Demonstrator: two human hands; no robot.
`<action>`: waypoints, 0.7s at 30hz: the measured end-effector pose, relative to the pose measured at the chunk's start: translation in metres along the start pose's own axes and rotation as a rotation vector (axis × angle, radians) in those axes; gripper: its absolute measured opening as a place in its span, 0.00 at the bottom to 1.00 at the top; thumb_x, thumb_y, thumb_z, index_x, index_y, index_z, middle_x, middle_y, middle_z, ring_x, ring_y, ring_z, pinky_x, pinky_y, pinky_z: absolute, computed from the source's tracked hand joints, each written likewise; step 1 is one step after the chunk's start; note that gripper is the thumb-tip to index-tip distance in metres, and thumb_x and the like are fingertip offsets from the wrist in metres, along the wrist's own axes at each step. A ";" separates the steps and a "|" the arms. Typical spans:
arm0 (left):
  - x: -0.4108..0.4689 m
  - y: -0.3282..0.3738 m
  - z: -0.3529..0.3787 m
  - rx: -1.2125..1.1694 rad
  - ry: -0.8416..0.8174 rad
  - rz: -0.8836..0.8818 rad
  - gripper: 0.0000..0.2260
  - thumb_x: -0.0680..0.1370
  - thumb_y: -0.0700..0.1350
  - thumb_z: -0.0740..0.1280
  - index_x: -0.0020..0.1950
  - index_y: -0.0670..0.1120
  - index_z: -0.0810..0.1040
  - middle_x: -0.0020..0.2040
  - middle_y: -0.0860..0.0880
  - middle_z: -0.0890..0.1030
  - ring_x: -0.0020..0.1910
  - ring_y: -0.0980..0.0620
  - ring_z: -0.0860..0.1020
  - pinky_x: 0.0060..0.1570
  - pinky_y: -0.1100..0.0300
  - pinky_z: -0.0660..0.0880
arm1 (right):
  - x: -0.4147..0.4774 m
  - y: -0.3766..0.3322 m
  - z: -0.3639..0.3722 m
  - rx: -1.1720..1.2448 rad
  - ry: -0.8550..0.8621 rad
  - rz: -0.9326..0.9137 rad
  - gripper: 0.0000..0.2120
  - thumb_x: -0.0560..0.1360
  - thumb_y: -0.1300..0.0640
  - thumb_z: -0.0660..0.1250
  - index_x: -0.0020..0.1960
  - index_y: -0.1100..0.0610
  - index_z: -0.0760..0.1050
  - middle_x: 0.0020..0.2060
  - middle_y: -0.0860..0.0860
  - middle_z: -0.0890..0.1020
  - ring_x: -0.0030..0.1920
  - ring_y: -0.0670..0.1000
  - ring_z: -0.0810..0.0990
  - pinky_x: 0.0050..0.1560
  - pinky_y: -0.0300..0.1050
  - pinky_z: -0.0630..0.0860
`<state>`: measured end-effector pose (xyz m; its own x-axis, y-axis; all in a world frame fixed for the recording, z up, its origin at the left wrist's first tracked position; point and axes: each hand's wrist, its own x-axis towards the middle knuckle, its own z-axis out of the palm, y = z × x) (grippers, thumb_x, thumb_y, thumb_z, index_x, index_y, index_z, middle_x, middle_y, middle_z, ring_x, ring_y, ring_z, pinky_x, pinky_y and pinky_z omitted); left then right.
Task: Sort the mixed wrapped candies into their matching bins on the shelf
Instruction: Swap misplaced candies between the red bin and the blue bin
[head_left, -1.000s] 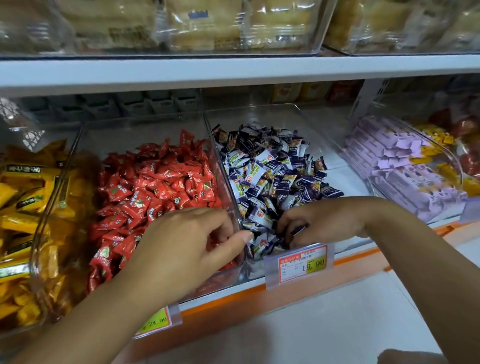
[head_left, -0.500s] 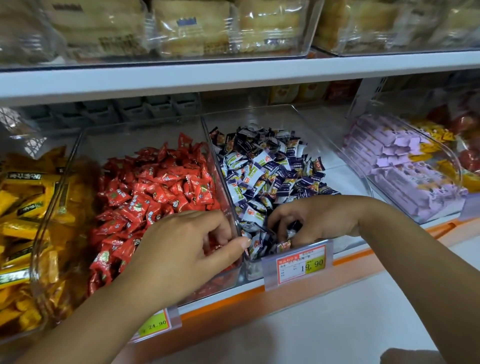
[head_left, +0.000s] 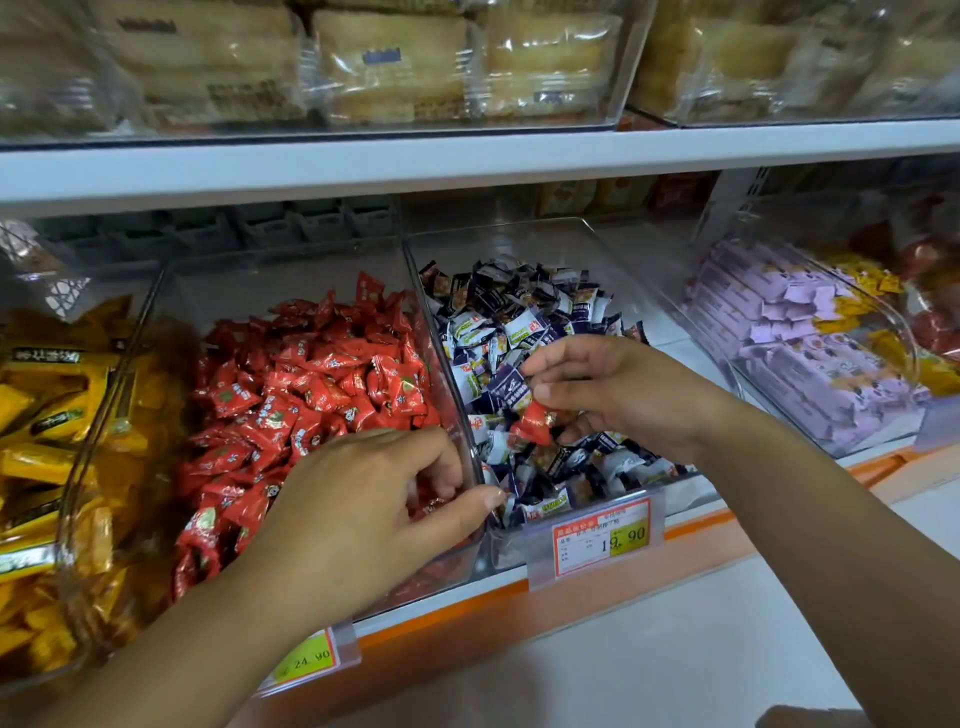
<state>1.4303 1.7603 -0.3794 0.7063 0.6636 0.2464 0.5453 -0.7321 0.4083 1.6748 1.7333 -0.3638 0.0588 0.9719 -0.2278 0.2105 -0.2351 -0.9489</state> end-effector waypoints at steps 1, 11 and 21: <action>0.000 0.000 0.000 0.005 -0.002 -0.004 0.22 0.69 0.72 0.52 0.40 0.57 0.74 0.47 0.67 0.73 0.43 0.66 0.73 0.29 0.71 0.62 | 0.001 -0.001 0.001 0.013 0.034 -0.005 0.09 0.77 0.64 0.67 0.55 0.57 0.78 0.44 0.52 0.81 0.43 0.49 0.81 0.40 0.43 0.79; 0.001 0.001 0.000 -0.007 -0.020 -0.009 0.24 0.68 0.73 0.50 0.40 0.57 0.74 0.51 0.74 0.68 0.46 0.66 0.72 0.34 0.72 0.66 | 0.001 0.002 0.003 -0.365 0.317 -0.161 0.09 0.76 0.61 0.70 0.52 0.48 0.79 0.39 0.51 0.81 0.32 0.43 0.77 0.34 0.31 0.72; 0.000 0.000 0.000 0.010 -0.015 -0.015 0.26 0.68 0.74 0.50 0.41 0.56 0.74 0.47 0.66 0.73 0.46 0.62 0.72 0.31 0.70 0.62 | -0.015 -0.043 0.030 -0.052 0.266 -0.370 0.09 0.75 0.64 0.69 0.53 0.53 0.79 0.37 0.48 0.83 0.31 0.47 0.79 0.33 0.38 0.74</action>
<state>1.4306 1.7603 -0.3797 0.7048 0.6720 0.2273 0.5601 -0.7237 0.4031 1.6359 1.7289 -0.3259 0.2174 0.9564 0.1948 0.3126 0.1208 -0.9422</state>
